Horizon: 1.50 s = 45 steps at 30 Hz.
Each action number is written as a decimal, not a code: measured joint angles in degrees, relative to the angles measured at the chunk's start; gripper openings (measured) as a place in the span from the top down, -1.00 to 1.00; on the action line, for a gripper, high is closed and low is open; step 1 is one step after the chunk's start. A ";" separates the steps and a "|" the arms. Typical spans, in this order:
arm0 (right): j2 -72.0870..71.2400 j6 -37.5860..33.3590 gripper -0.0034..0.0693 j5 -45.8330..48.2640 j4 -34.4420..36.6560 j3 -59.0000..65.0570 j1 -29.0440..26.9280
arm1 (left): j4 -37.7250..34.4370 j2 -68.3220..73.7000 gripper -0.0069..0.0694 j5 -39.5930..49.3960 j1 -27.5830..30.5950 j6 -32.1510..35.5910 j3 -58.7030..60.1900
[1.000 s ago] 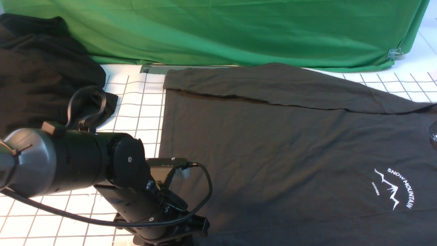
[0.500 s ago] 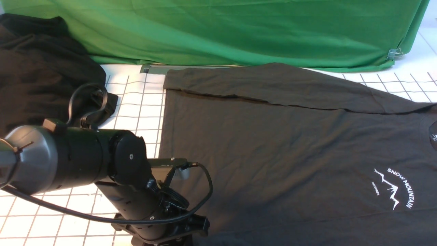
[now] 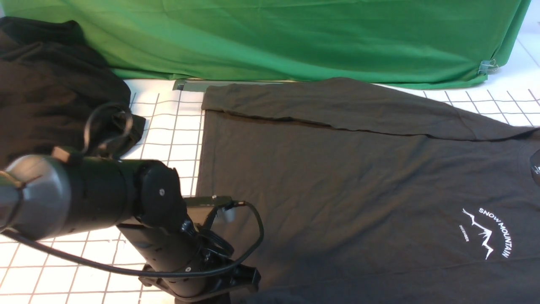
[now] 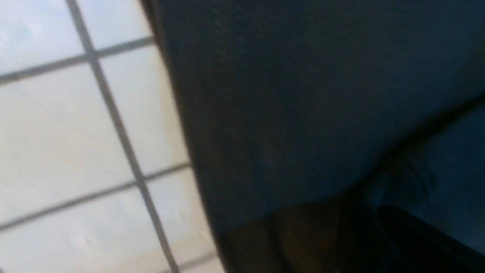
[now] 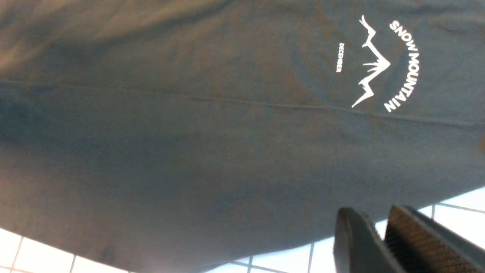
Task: Fold a long-sleeved shirt over a white checkered tablecloth.
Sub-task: 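Grasp the left edge of the dark T-shirt lying flat on the table, then fold the left side of the black T-shirt inward over its body, then grab the top left corner of the dark shirt with the left gripper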
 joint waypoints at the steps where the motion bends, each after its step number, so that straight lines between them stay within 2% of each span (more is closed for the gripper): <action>1: 0.00 0.00 0.56 0.00 0.00 0.00 0.00 | -0.33 -1.66 0.77 1.33 0.00 0.00 -0.24; 8: 0.00 0.00 0.53 0.00 0.04 0.00 0.00 | -0.69 -10.14 0.77 5.77 0.57 -0.06 -8.19; 12: 0.00 0.00 0.52 0.00 0.04 0.00 0.00 | -0.69 -10.30 0.77 6.22 4.13 -0.06 -15.02; 18: 0.00 0.00 0.48 0.00 0.04 0.00 0.00 | -1.15 -2.01 0.77 5.95 14.18 0.89 -25.37; 27: 0.00 0.00 0.44 -0.19 0.06 0.00 0.00 | -1.62 12.95 0.72 0.57 19.44 -0.13 -28.46; 30: 0.00 0.00 0.42 -0.24 0.06 0.00 0.00 | -1.62 17.37 0.54 0.32 20.84 -1.05 -30.56; 32: 0.00 0.00 0.41 -0.24 0.06 0.00 0.00 | -1.72 19.45 0.31 0.35 21.86 -1.55 -33.62; 33: 0.00 0.00 0.41 -0.25 0.06 0.00 0.00 | -1.70 19.60 0.31 0.35 21.95 -1.54 -33.97; 34: 0.00 0.00 0.41 -0.36 0.06 0.00 0.00 | -1.86 20.72 0.15 0.35 22.71 -1.62 -36.69; 37: 0.00 0.00 0.39 -0.50 0.06 0.00 0.00 | -3.18 23.78 -0.09 0.10 24.77 -1.91 -44.44; 40: 0.00 0.00 0.38 -1.27 0.06 0.00 0.00 | -8.05 27.59 -0.18 -0.07 26.65 -2.08 -51.37; 42: 0.00 0.00 0.38 -1.69 0.11 0.00 0.00 | -10.24 29.49 -0.19 -0.07 27.11 -2.25 -53.86; 43: 0.00 0.33 0.38 -2.23 0.11 0.00 0.00 | -14.19 32.06 -0.19 -0.13 27.40 -2.15 -56.64; 45: 0.00 1.18 0.38 -2.48 0.11 0.00 0.00 | -17.63 34.77 -0.17 -0.13 27.35 -2.15 -58.82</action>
